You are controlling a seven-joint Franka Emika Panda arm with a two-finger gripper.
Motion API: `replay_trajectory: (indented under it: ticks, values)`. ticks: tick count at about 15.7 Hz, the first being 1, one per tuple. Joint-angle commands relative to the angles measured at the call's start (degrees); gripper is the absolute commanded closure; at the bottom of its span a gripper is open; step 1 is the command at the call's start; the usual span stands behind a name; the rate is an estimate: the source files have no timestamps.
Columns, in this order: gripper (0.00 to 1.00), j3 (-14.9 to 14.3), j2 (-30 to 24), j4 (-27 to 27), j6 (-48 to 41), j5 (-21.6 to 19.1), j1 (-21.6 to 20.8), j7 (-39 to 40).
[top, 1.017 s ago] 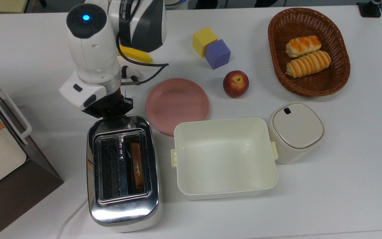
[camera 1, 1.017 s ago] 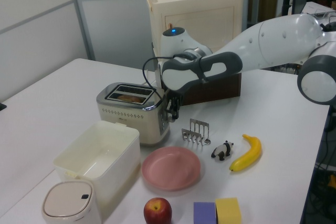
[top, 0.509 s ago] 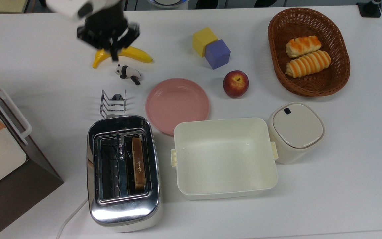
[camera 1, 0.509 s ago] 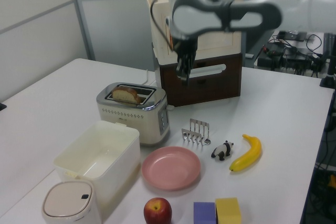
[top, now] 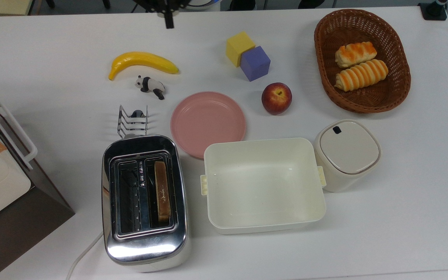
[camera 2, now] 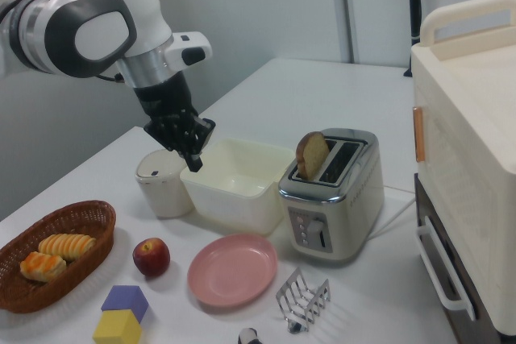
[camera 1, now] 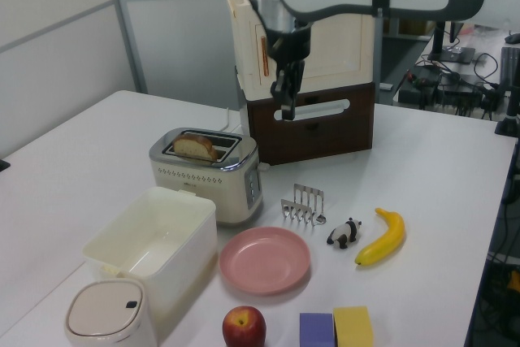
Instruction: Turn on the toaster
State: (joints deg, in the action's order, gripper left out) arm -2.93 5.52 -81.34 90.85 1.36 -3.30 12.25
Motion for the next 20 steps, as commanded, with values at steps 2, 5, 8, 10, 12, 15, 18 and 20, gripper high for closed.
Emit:
replay_trajectory:
  ticks: [2, 5, 8, 10, 12, 15, 18, 20]
  values:
    - [1.0, 0.5, 0.0, -0.4, 1.6, -5.8, 0.1, -5.4]
    - [0.69, 0.0, 0.0, -0.4, 1.3, -6.5, 0.1, -5.5]
    - [0.0, 0.0, 0.0, -0.4, 1.3, -5.8, 0.5, -5.4]
    - [0.0, -0.2, 0.0, -0.4, 1.1, -5.6, 0.9, -5.0]
    - [0.0, -2.5, -0.2, -0.4, 0.9, -6.3, 1.0, -2.2]
    - [0.0, -4.1, -0.2, -0.4, 0.3, -6.5, 0.9, -0.1]
    - [0.0, -3.8, 0.0, -0.6, 0.5, -6.5, 0.8, 0.2]
    - [0.0, -3.8, 0.0, -0.5, 0.4, -6.5, 0.8, 0.3]
